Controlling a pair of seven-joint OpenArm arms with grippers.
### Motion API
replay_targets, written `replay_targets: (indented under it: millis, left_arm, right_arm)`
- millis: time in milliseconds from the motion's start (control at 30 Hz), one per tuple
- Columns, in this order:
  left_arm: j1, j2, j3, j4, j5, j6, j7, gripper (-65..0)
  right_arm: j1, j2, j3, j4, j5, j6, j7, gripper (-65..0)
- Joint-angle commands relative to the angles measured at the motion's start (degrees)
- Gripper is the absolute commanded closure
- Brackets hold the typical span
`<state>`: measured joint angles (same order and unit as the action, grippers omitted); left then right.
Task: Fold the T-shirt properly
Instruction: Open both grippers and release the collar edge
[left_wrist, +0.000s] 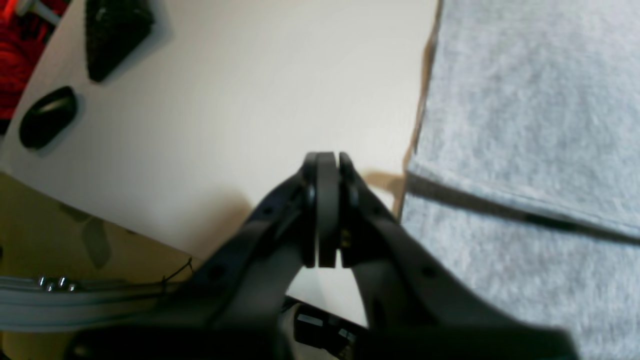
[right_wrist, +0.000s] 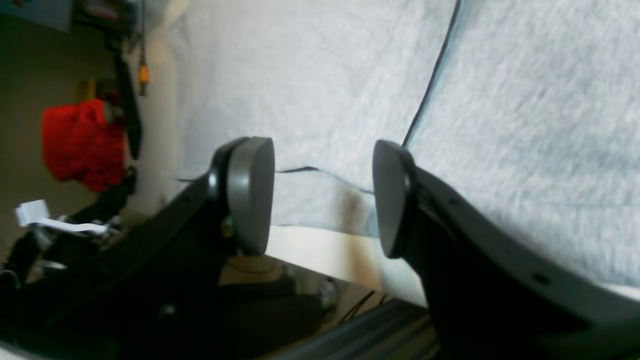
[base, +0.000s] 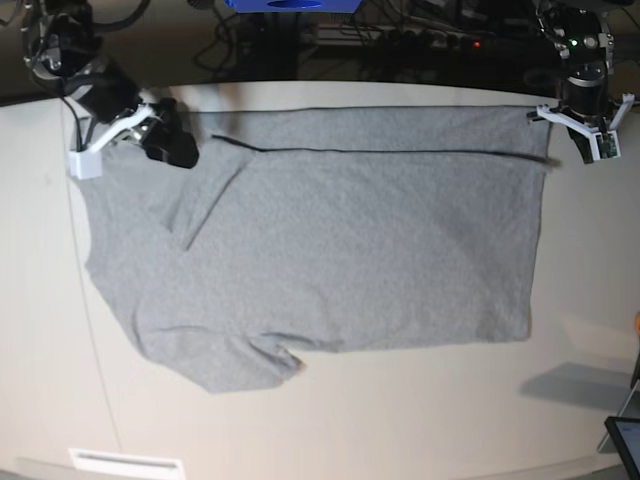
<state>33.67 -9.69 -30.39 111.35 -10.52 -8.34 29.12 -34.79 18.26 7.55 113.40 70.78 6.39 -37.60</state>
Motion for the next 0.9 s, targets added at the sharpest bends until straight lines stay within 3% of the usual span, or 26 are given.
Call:
replay_targets:
  millis: [0,867]
  left_arm:
    - [0.2,-0.6,-0.4,0.9,0.1,0.4,-1.4,0.0]
    - [0.7,-0.6,-0.5,0.9,0.4,0.4,-1.4,0.0]
  right_arm:
    - [-0.1,0.8,0.5,0.8,1.9,0.7,0.8,-30.5]
    - [0.6,0.2,-3.1,-6.6,5.7,0.7,0.8,-30.5]
